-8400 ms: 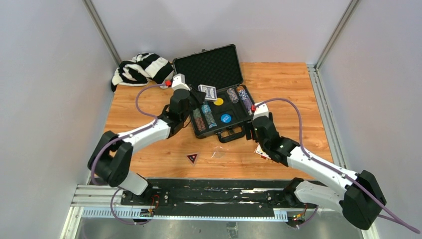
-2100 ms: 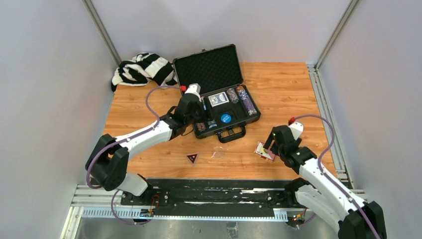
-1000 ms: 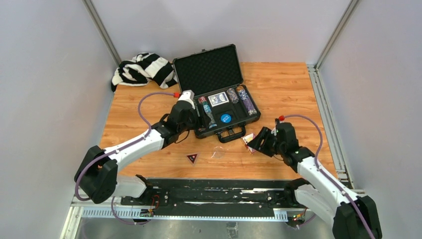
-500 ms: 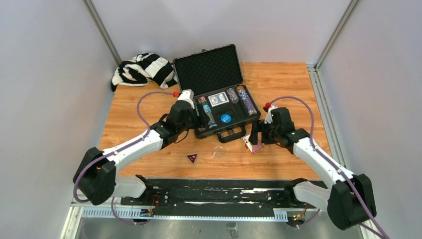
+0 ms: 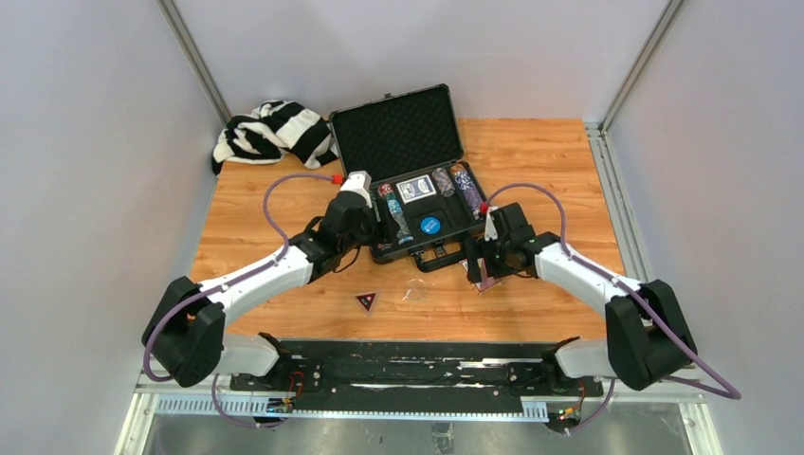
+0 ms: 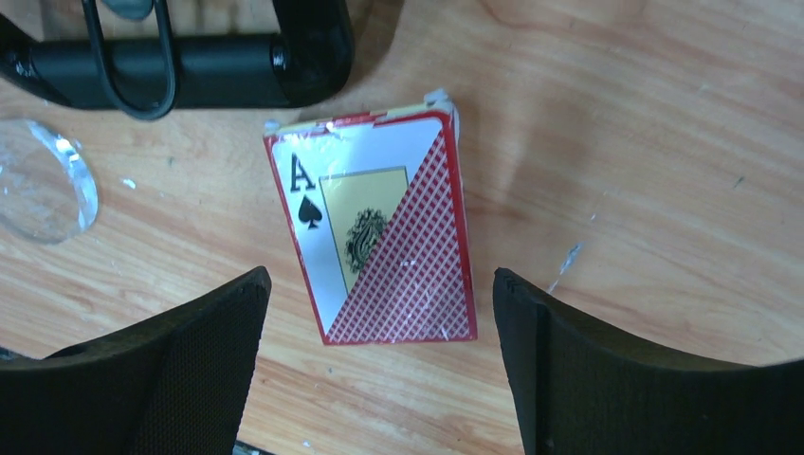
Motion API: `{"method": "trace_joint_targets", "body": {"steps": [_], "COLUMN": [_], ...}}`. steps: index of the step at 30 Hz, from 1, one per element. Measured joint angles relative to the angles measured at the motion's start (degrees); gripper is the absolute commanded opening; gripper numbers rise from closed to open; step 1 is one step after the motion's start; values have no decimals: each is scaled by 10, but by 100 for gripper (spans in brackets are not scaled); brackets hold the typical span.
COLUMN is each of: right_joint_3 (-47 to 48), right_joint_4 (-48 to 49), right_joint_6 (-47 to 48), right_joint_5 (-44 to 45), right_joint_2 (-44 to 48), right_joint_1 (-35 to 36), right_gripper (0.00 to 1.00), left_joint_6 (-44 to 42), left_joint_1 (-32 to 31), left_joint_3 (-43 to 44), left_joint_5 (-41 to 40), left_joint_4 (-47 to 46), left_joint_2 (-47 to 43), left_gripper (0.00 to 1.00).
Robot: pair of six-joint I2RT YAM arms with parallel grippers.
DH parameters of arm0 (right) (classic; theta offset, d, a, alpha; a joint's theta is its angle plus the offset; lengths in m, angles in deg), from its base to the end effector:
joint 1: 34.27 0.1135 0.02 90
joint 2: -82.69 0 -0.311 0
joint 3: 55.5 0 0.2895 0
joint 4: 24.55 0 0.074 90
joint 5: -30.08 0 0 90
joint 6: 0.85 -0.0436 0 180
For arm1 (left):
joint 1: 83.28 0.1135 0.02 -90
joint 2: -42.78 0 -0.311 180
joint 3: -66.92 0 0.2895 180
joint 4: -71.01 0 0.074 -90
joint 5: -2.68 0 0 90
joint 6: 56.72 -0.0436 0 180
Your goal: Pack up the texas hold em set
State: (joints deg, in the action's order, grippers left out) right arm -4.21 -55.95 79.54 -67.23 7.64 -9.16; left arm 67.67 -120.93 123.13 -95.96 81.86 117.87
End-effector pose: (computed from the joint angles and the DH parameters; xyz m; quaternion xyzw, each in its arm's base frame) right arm 0.2437 0.1203 0.2011 -0.1473 0.9409 0.1472 0.2670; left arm 0.2539 -0.1876 0.2623 -0.0133 0.8631 -0.2417 0.4432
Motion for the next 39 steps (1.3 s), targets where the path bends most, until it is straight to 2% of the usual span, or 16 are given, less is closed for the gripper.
{"method": "trace_joint_targets", "body": {"steps": [11,16,17,21,26,27,35,39], "right_joint_3": [55,74,76,78,71,67,46,46], "right_joint_4": [-19,-24,-24,-23,-22,-24,-46,-43], "right_joint_6": [3,7,7,2,-11,-11,10,35], "right_joint_5": [18,36,45,71,76,76,78,64], "right_joint_2": [-92,-119,-123,-127,-118,-113,13,85], "right_joint_1": [2,36,47,64,64,64,78,97], "right_gripper": [87,87,84,57,31,29,28,27], "left_joint_6": [0,0,0,0,7,10,36,45], "left_joint_1": [1,7,9,12,12,12,13,20], "left_joint_3": [-4,-15,-18,-20,-19,-19,2,45], "left_joint_5": [0,0,0,5,8,8,52,139], "left_joint_4": [-6,-7,-7,-8,-7,-4,16,15], "left_joint_2": [0,-2,-2,-2,-2,-2,1,24], "left_gripper": [67,67,67,67,68,68,68,67]}}
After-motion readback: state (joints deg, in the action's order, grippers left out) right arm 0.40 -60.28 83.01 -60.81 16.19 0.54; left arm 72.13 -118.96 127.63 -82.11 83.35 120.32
